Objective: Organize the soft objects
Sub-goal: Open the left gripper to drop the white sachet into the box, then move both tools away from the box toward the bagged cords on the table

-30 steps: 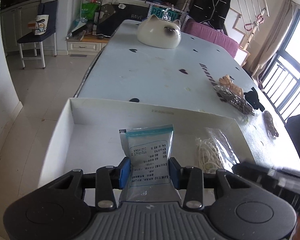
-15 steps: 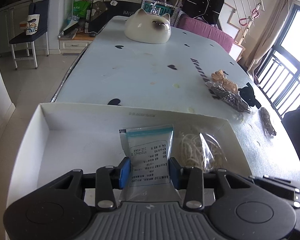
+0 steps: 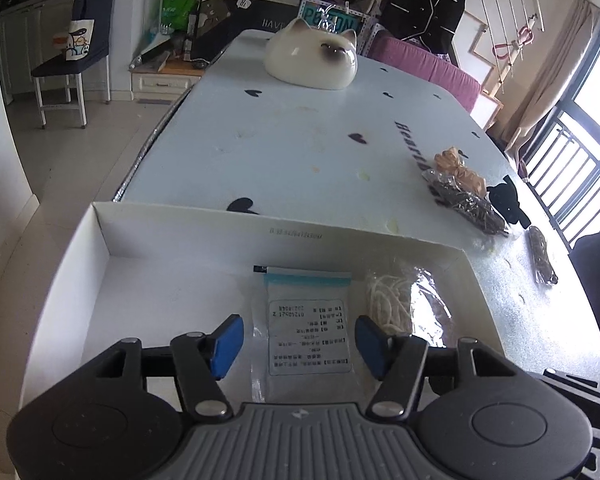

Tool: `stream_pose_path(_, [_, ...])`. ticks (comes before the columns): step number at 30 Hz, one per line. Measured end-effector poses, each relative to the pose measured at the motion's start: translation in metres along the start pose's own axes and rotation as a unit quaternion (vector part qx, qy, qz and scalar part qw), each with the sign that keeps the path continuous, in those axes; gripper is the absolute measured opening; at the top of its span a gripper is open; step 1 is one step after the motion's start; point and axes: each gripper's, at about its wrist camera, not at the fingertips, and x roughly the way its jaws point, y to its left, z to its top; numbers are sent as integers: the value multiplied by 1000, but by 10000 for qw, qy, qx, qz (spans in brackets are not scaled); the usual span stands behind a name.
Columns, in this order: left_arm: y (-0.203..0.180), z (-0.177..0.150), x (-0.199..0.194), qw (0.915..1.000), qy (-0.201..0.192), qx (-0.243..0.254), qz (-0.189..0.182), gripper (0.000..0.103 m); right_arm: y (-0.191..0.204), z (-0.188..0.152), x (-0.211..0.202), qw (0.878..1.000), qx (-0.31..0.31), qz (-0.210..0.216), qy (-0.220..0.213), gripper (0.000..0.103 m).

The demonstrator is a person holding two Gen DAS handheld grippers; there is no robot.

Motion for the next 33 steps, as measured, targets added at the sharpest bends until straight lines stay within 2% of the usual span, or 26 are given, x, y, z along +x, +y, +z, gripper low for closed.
stream_pose_path(11, [-8, -9, -22, 9997, -112, 218, 25, 62, 5, 2, -21, 9997, -126, -65, -191, 22])
stream_pose_path(13, [-7, -10, -28, 9996, -142, 223, 47, 63, 5, 2, -26, 9996, -148, -94, -239, 26])
stream_pose_path(15, [-6, -12, -33, 9996, -176, 208, 91, 73, 4, 2, -30, 9994, -153, -128, -285, 29])
stream_pose_path(17, [-6, -15, -40, 9992, -262, 263, 161, 77, 4, 2, -34, 9991, -167, -190, -327, 31])
stream_pose_path(27, [-3, -24, -64, 9972, -481, 461, 335, 93, 1, 1, -51, 9974, -263, -446, -495, 56])
stream_pose_path(33, [0, -29, -74, 9966, -545, 471, 399, 98, -2, -1, -59, 9965, -260, -574, -548, 73])
